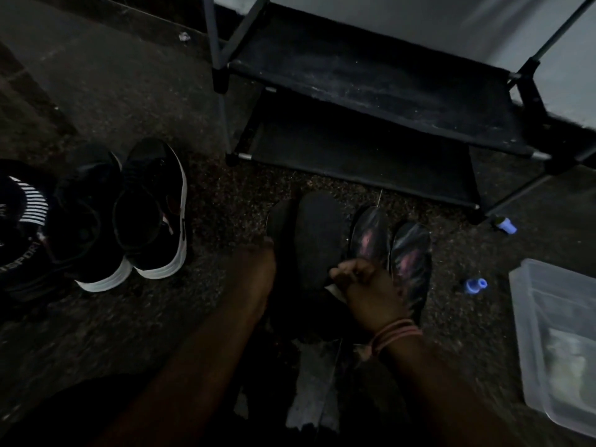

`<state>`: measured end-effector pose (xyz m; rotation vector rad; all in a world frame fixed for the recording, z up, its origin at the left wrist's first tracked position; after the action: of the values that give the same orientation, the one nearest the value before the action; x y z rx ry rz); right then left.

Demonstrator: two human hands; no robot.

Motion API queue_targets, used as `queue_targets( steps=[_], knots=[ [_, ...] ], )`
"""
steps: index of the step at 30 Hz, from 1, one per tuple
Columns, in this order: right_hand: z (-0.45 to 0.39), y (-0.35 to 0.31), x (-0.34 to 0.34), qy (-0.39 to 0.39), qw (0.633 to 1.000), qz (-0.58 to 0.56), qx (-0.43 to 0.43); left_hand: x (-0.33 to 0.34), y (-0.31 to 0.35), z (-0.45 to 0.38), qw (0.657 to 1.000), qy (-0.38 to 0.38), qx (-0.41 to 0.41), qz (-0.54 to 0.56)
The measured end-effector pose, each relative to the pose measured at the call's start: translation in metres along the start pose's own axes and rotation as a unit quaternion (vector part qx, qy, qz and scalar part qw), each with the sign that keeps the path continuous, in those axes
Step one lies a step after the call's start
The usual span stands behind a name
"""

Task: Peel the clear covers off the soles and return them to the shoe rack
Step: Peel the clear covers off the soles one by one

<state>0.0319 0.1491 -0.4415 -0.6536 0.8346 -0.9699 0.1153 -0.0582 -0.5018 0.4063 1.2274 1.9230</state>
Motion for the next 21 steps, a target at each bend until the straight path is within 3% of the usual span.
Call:
queue_targets(
  steps=[2, 4, 8, 10, 14, 21],
  knots=[
    [0.007, 0.001, 0.021, -0.038, 0.999, -0.018, -0.006, 0.013, -0.004, 0.006, 0.988, -0.087, -0.092, 0.084],
    [0.010, 0.005, 0.039, -0.075, 0.997, -0.035, 0.007, 0.014, -0.004, 0.009, 0.983, -0.122, -0.117, 0.075],
    [0.007, 0.004, 0.041, -0.053, 0.997, 0.040, -0.029, -0.015, -0.004, -0.008, 0.996, -0.023, -0.054, 0.069],
    [0.007, 0.003, 0.035, -0.019, 0.992, 0.109, -0.062, -0.039, 0.001, -0.019, 1.000, 0.025, -0.002, -0.011],
    [0.008, 0.006, 0.028, 0.008, 0.982, 0.173, -0.072, -0.071, 0.013, -0.022, 0.975, 0.078, 0.073, -0.196],
    [0.003, 0.009, 0.022, -0.001, 0.977, 0.207, -0.046, -0.080, 0.034, -0.017, 0.937, 0.117, 0.172, -0.281]
  ],
)
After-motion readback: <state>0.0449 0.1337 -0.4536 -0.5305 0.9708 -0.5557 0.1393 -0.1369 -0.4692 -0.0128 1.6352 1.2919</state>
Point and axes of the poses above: each hand's wrist, its own z-axis away from the middle knuckle, its own x-axis out of the palm, y = z × x, the point moved 10 cm from there along -z, towards the middle knuckle, and after that the axes turned 11 degrees about x, right-handed, at the moved point
